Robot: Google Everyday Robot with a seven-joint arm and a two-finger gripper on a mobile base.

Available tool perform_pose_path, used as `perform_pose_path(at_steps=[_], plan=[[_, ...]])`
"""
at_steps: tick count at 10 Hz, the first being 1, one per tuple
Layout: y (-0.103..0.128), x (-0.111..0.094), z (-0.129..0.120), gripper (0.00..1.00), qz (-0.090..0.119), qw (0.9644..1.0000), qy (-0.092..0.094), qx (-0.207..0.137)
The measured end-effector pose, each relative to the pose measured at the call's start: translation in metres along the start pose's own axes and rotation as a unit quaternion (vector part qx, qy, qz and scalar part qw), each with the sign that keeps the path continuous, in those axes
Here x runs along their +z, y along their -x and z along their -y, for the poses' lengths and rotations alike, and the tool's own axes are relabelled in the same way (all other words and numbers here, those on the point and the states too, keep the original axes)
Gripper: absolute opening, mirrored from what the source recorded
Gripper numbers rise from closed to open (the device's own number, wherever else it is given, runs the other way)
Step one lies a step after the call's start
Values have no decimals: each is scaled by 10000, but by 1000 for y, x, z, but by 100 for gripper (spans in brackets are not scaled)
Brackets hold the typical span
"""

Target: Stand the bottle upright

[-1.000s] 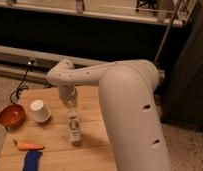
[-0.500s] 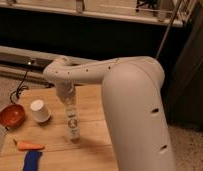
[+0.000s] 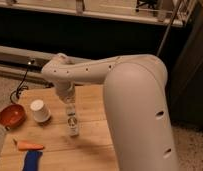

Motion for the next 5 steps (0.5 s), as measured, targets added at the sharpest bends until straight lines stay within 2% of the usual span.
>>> perform_pose_path(at_steps=[5], plan=[[-5, -14, 4, 30, -172, 9998, -28, -63]])
